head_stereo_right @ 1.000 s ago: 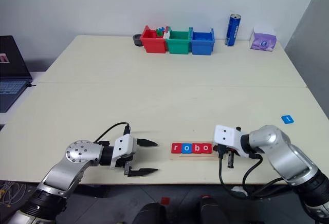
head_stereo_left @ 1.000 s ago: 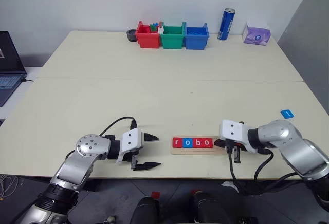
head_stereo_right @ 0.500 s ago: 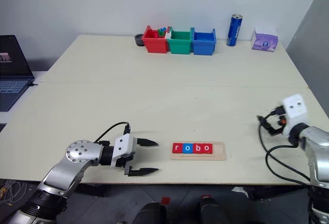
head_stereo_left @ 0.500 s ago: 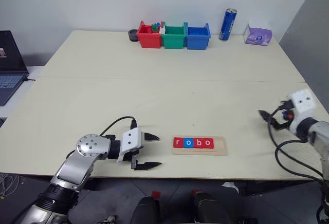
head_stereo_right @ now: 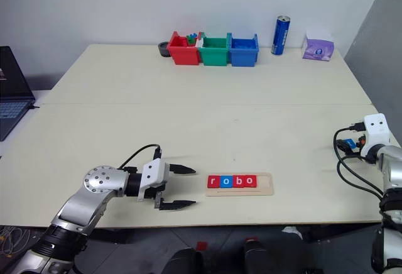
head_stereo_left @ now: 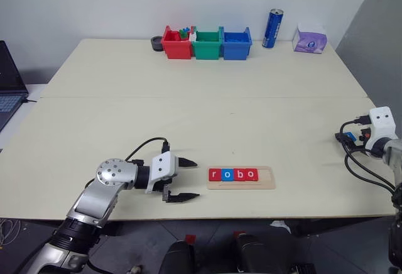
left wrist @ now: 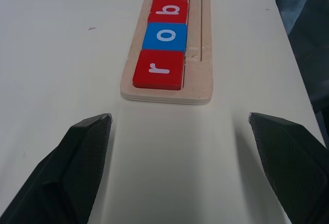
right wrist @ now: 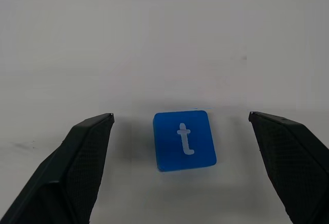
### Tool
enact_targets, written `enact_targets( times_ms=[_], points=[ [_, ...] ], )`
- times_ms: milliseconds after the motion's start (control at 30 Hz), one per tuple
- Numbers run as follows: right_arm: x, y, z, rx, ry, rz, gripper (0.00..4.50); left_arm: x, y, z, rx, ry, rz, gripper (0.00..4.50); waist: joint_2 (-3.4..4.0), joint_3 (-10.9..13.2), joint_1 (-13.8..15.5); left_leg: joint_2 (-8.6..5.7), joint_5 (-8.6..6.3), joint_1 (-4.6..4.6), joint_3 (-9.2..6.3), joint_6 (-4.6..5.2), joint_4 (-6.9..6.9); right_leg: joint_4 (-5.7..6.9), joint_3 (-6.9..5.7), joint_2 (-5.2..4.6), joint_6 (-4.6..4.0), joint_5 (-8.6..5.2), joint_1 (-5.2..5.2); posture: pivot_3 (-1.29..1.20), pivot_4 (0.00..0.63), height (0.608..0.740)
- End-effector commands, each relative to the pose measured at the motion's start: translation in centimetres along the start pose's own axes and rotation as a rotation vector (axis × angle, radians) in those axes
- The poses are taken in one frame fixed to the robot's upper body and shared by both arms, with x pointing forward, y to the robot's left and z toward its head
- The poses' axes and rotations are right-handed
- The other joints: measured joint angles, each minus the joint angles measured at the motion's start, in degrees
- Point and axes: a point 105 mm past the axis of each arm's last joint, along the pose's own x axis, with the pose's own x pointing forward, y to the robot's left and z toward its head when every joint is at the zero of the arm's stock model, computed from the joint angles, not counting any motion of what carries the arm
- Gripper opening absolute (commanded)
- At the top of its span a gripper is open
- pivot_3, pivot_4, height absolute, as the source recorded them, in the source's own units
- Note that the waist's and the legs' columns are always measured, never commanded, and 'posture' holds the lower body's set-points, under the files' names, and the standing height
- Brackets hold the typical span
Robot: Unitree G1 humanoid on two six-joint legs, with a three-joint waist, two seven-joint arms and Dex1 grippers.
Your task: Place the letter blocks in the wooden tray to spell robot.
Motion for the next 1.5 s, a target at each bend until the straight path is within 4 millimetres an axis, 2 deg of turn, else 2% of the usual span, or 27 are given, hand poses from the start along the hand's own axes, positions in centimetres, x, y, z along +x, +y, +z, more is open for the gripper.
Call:
enact_targets(
  times_ms=[33,133,200,467,600,667,733,933,1100,1233,1433,1500],
  points=[
    [0.0,-1.3,-0.1,0.0,0.04,-0.017,4.47,-0.1,0.0,0.7,0.029,-0.005,-0.002,4.5,0.0,0.0,-0.09,0.0,0.0,0.01,0.01,0.0,0.0,0.0,0.02,-0.01,0.0,0.0,0.0,0.0,0.15,0.74],
    [0.2,-0.9,-1.0,0.032,0.092,0.021,4.47,-0.3,-0.1,0.7,0.028,0.001,0.005,4.5,-0.01,-0.01,-0.07,0.01,0.0,0.01,-0.01,0.0,0.02,0.0,0.01,-0.03,0.0,0.0,0.02,0.0,0.15,0.74],
    [0.3,-0.8,-1.4,0.062,0.113,0.032,4.09,-0.4,-0.1,0.6,0.026,0.004,0.008,4.5,-0.01,-0.01,-0.07,0.01,0.0,0.01,-0.01,0.0,0.02,0.01,0.0,-0.04,0.0,0.01,0.02,0.0,0.15,0.74],
    [0.2,-0.4,-2.1,0.101,0.133,0.037,1.45,-0.4,0.0,0.4,0.031,0.013,0.003,4.5,-0.11,-0.07,0.63,-0.01,0.0,0.01,-0.06,0.0,0.08,0.0,-0.02,-0.06,0.01,0.01,0.07,0.0,0.15,0.74],
    [-0.3,0.8,-1.6,-0.005,0.098,0.072,1.46,-0.2,0.1,0.5,0.038,0.012,-0.005,4.5,-0.12,-0.08,1.09,0.01,0.0,0.0,-0.12,0.0,0.06,0.0,-0.05,-0.04,0.02,0.01,0.07,0.0,0.15,0.74],
    [-1.0,2.2,-0.8,-0.034,0.041,0.092,1.46,-0.2,0.1,0.5,0.04,0.011,-0.01,4.5,-0.11,-0.08,1.19,0.04,0.0,-0.01,-0.17,0.0,0.02,0.01,-0.06,-0.02,0.02,0.01,0.06,0.0,0.15,0.74],
    [-2.1,4.4,-0.5,-0.037,-0.016,0.116,1.46,-0.1,0.1,0.5,0.041,0.01,-0.013,4.5,-0.09,-0.09,1.21,0.07,0.0,-0.05,-0.29,0.0,0.01,0.02,-0.05,-0.01,0.02,0.0,0.05,0.0,0.15,0.74],
    [-5.8,10.7,-2.5,0.174,-0.038,0.086,1.46,-0.2,0.0,0.3,0.042,0.011,-0.02,4.5,0.02,-0.17,0.86,0.14,0.0,-0.05,-0.48,-0.01,-0.02,0.09,-0.08,0.01,0.01,-0.01,0.01,0.0,0.15,0.74],
    [-7.8,14.7,-3.5,0.219,-0.028,0.057,1.46,-0.1,0.1,0.2,0.045,0.012,-0.027,4.5,0.05,-0.19,0.92,0.14,0.01,-0.05,-0.45,-0.02,-0.01,0.08,-0.11,0.06,0.22,-0.16,0.01,0.0,0.15,0.74],
    [-8.3,15.9,-3.9,0.232,-0.027,0.015,1.46,0.0,0.1,0.3,0.047,0.008,-0.03,4.5,0.05,-0.2,0.98,0.12,0.01,-0.02,-0.41,-0.02,0.0,0.04,-0.11,0.06,0.24,-0.17,0.0,0.0,0.15,0.74],
    [-7.8,17.0,-4.9,0.309,0.009,-0.023,1.46,0.0,0.0,0.2,0.046,0.009,-0.026,4.5,-0.07,-0.29,0.98,0.11,0.0,-0.02,-0.38,-0.02,0.0,0.01,-0.12,0.04,0.25,-0.18,0.0,0.0,0.15,0.74],
    [-7.6,16.8,-4.4,0.357,-0.029,-0.052,2.2,0.0,0.0,0.2,0.045,0.009,-0.023,4.5,-0.13,-0.33,0.98,0.12,0.0,-0.02,-0.38,-0.02,-0.01,0.01,-0.11,0.05,0.25,-0.18,0.0,0.0,0.15,0.74]
  ],
)
